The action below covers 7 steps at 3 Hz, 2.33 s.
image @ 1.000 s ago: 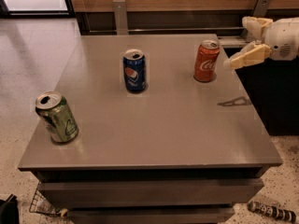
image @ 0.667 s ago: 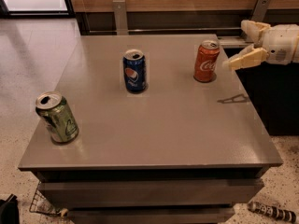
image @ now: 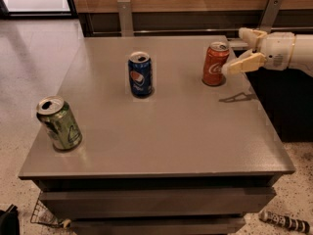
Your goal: Pick coke can
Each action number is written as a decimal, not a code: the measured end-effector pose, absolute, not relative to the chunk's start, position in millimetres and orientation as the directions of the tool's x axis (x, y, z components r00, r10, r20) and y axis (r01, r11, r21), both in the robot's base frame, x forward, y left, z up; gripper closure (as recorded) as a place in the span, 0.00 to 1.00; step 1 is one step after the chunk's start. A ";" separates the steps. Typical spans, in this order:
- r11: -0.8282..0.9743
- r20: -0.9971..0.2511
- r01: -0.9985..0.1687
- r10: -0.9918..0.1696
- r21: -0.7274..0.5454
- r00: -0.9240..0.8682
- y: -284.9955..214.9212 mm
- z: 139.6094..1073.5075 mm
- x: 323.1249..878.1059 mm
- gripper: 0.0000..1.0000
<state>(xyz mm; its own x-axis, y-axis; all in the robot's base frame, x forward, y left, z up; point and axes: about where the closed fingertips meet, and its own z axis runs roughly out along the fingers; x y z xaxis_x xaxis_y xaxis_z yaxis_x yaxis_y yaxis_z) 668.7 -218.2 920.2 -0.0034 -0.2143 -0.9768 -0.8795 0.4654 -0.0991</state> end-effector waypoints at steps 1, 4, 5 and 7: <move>0.419 -0.987 -0.907 -0.159 -0.048 -0.022 -187.3 903.8 678.0 0.00; 0.388 -0.995 -0.921 -0.101 -0.029 -0.011 -158.0 891.9 683.6 0.64; 0.384 -0.995 -0.923 -0.101 -0.029 -0.011 -155.3 891.8 683.9 0.87; 0.336 -0.994 -0.941 -0.111 -0.037 0.000 -112.4 928.8 692.2 1.00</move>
Offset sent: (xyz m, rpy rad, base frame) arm 0.0180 0.0693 -0.0423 0.1766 0.0111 0.0992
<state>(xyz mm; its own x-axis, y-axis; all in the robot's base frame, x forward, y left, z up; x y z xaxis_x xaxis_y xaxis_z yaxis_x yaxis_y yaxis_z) 692.2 -112.4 928.8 -0.0003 -0.1106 -0.9939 -0.9412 0.3359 -0.0371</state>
